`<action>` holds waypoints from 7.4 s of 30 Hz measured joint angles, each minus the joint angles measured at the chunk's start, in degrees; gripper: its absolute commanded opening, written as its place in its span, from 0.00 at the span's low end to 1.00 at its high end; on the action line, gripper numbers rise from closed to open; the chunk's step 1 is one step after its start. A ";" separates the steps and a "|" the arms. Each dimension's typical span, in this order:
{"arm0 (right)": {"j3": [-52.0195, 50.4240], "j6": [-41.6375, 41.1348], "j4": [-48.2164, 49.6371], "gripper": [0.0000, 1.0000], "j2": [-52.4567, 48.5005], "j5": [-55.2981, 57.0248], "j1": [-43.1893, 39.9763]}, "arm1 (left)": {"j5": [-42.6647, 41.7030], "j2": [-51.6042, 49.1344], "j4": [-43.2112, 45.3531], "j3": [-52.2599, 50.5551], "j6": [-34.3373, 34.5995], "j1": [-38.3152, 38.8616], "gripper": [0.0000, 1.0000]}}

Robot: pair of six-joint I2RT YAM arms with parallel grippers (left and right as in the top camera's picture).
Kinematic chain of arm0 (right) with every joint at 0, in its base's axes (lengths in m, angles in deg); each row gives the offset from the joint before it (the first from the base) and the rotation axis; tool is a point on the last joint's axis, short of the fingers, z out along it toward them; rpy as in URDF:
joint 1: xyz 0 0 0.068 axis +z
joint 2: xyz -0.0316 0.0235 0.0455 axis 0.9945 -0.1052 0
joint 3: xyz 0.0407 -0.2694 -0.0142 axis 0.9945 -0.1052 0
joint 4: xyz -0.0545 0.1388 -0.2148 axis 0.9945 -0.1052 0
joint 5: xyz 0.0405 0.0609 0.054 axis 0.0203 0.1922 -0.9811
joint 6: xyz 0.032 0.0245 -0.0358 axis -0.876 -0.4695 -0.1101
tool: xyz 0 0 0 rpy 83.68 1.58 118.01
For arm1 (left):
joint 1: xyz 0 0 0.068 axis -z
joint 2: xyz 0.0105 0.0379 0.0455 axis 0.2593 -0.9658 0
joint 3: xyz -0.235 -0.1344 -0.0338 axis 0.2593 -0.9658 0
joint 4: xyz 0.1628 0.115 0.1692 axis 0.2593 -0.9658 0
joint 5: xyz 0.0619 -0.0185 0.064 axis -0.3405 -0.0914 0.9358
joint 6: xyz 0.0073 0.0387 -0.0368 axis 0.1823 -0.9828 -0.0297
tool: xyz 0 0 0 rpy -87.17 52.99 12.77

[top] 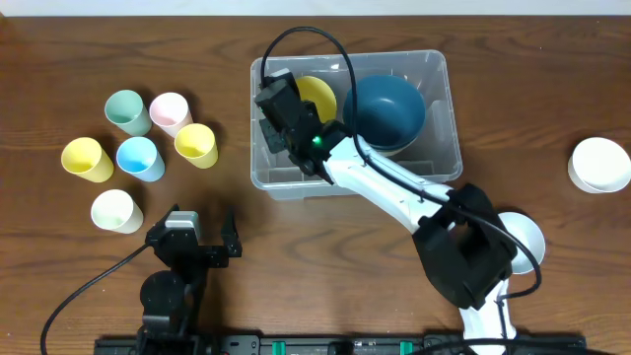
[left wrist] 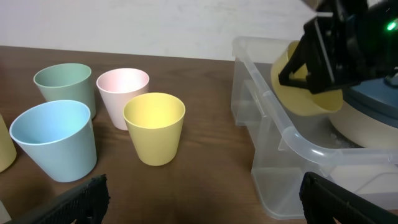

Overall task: Pack container
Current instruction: 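Grasp the yellow bowl with the right gripper and lower it into the container, then open the right gripper and withdraw it toward the white bowl, then lower the right gripper onto the white bowl rim and grasp it, then carry the white bowl with the right gripper into the yellow bowl, then release the white bowl and move the right gripper to the grey bowl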

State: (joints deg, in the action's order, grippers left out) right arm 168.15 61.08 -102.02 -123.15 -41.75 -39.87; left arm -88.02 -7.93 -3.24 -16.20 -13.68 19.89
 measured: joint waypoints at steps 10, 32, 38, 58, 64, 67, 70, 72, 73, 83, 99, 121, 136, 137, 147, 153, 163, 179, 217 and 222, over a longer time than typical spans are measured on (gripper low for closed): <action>0.00 0.42 0.70 0.18 -2.34 0.44 -0.90 | 0.00 0.00 0.00 0.00 0.00 0.00 0.98; 4.94 0.94 -18.25 0.44 3.17 0.20 -1.16 | 0.00 0.00 0.00 0.00 0.00 0.00 0.98; 8.68 -1.97 -29.73 0.64 17.64 0.04 -7.23 | 0.00 0.00 0.00 0.00 0.00 0.00 0.98; 9.49 -6.75 -47.67 0.69 17.49 -2.29 -58.45 | 0.00 0.00 0.00 0.00 0.00 0.00 0.98; 9.46 -6.67 -48.22 0.69 9.49 -4.96 -65.88 | 0.00 0.00 0.00 0.00 0.00 0.00 0.98; 9.42 -6.64 -48.24 0.69 5.90 -5.62 -67.56 | 0.00 0.00 0.00 0.00 0.00 0.00 0.98; 9.42 -6.14 -47.76 0.69 3.23 -6.08 -69.07 | 0.00 0.00 0.00 0.00 0.00 0.00 0.98; 9.42 -5.31 -47.39 0.69 1.86 -6.21 -70.07 | 0.00 0.00 0.00 0.00 0.00 0.00 0.98; 9.42 -4.90 -47.19 0.68 1.38 -6.27 -70.49 | 0.00 0.00 0.00 0.00 0.00 0.00 0.98; 9.40 -0.20 -44.02 0.66 -0.66 -6.40 -72.70 | 0.00 0.00 0.00 0.00 0.00 0.00 0.98; 9.29 3.91 -40.19 0.34 -6.34 -8.46 -72.74 | 0.00 0.00 0.00 0.00 0.00 0.00 0.98; 5.01 4.79 -36.02 0.01 -6.23 -8.33 -72.74 | 0.00 0.00 0.00 0.00 0.00 0.00 0.98; 13.35 4.50 -43.21 0.01 -4.33 -16.02 -68.83 | 0.00 0.00 0.00 0.00 0.00 0.00 0.98; 15.10 4.52 -43.98 0.01 -3.39 -17.18 -67.69 | 0.00 0.00 0.00 0.00 0.00 0.00 0.98; 28.24 4.31 -45.24 0.02 14.67 -23.91 -48.02 | 0.00 0.00 0.00 0.00 0.00 0.00 0.98; 29.07 4.37 -39.63 0.04 19.37 -21.57 -28.13 | 0.00 0.00 0.00 0.00 0.00 0.00 0.98; 29.03 5.60 -35.12 0.03 9.18 -6.69 -5.60 | 0.00 0.00 0.00 0.00 0.00 0.00 0.98; 28.81 7.13 -32.02 0.02 -7.87 -5.07 -3.17 | 0.00 0.00 0.00 0.00 0.00 0.00 0.98; 29.00 6.78 -52.76 0.51 16.61 -8.61 -10.80 | 0.00 0.00 0.00 0.00 0.00 0.00 0.98; 29.03 5.01 -61.18 0.52 20.63 -8.50 -19.06 | 0.00 0.00 0.00 0.00 0.00 0.00 0.98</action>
State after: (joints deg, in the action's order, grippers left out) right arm 197.18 66.09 -163.19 -102.51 -50.25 -58.93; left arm -88.02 -7.93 -3.24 -16.20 -13.68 19.89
